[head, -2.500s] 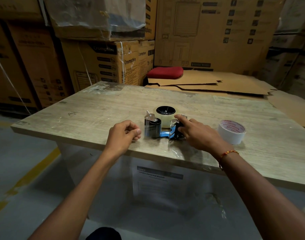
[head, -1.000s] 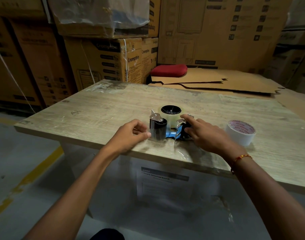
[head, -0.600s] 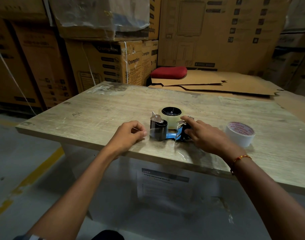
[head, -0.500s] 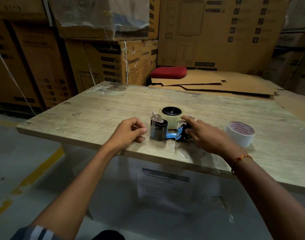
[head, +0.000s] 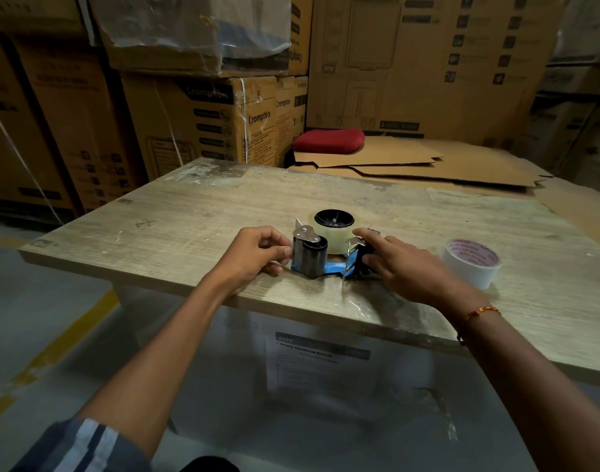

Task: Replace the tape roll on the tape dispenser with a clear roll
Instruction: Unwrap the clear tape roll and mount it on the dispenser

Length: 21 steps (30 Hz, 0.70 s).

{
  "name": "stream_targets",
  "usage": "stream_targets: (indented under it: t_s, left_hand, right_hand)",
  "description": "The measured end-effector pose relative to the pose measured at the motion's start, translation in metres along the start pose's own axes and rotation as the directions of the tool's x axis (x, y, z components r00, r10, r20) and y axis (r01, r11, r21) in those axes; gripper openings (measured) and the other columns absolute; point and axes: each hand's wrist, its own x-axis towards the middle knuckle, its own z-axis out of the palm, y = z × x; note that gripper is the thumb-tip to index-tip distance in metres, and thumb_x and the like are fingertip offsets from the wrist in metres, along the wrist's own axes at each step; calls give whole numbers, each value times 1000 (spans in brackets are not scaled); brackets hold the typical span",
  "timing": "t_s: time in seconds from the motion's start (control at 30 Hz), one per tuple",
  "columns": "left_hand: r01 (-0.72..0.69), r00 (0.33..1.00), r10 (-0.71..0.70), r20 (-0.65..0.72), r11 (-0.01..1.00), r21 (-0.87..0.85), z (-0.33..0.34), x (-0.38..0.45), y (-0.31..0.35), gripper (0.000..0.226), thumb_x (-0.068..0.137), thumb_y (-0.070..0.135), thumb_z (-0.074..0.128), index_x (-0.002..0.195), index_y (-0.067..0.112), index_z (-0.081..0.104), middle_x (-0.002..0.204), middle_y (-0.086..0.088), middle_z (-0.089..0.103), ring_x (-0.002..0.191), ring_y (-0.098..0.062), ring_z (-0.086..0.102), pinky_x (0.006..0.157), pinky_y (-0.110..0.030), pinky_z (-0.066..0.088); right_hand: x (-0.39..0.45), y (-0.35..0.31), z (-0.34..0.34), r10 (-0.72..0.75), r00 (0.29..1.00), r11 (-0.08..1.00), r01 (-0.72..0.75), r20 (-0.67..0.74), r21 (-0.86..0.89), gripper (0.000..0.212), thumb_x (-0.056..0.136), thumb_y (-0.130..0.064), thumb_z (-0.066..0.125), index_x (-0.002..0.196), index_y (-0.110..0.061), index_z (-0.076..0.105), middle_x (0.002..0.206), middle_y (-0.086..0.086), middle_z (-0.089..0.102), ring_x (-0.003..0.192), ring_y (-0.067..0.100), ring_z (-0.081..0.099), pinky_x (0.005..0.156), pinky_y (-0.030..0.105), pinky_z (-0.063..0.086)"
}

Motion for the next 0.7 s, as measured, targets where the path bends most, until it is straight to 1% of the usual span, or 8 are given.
stream_targets:
  t_s: [0.13,0.37,0.43,0.47,0.5,0.57,0.63,0.7]
  left_hand:
    - [11,998,-10,61,1000,-18,-4,-1,0,13,87,-8,64,90,2,71,73,-9,67,64,-12,64,58,-21,57]
    - [36,995,-30,95,998,-61,-7,-6,-1,13,86,-7,65,93,1,73,74,-11,69,63,-12,64,61,-19,57]
    - [34,995,-29,96,998,-54,-7,-6,-2,14,86,-7,65,92,2,73,74,-10,69,64,-12,62,60,-18,55]
    - [29,995,-25,94,999,-42,-7,-6,-2,15,86,-7,65,92,4,73,75,-9,70,64,-12,60,60,-18,54]
    - [20,996,-17,92,1000,-24,-7,-5,-3,15,86,-6,65,92,5,74,75,-7,70,65,-13,58,60,-19,53]
    - [-1,996,1,90,1000,3,-8,-4,-5,17,87,-6,65,90,8,74,74,-4,71,68,-14,57,65,-23,50]
    - [-6,995,6,95,1000,-1,-8,-3,-7,19,87,-5,65,89,11,75,74,-2,72,72,-16,58,70,-26,50]
    - [-9,995,8,97,1000,5,-9,-3,-7,20,87,-5,65,88,12,76,75,-2,72,75,-16,59,72,-26,51]
  right_hand:
    - [2,3,-2,-20,1000,1000,20,13,-6,55,106,-44,35,156,-44,12,132,5,54,103,23,57,82,41,52]
    - [0,4,-8,-52,998,998,51,22,42,53,106,-41,37,155,-45,17,132,4,51,104,20,55,86,40,52]
    - [-2,4,-9,-88,996,991,88,-7,98,54,104,-43,43,154,-44,24,137,2,45,108,16,53,89,35,52]
    - [-5,5,-11,-118,993,983,121,-29,141,54,101,-44,48,152,-44,30,141,2,41,114,16,52,94,33,51]
    - [-8,6,-12,-149,988,973,155,-48,171,55,98,-48,51,150,-43,36,146,1,38,121,17,49,99,33,49]
    - [-13,6,-14,-181,981,967,191,-68,170,59,90,-58,51,147,-41,44,152,0,34,128,21,45,104,37,47]
    - [-12,4,-15,-177,980,971,188,-89,145,59,89,-60,51,144,-40,48,152,1,35,128,23,45,103,38,46]
    - [-6,0,-15,-174,978,973,189,-118,131,52,91,-53,58,140,-37,53,151,1,38,126,22,48,98,34,47]
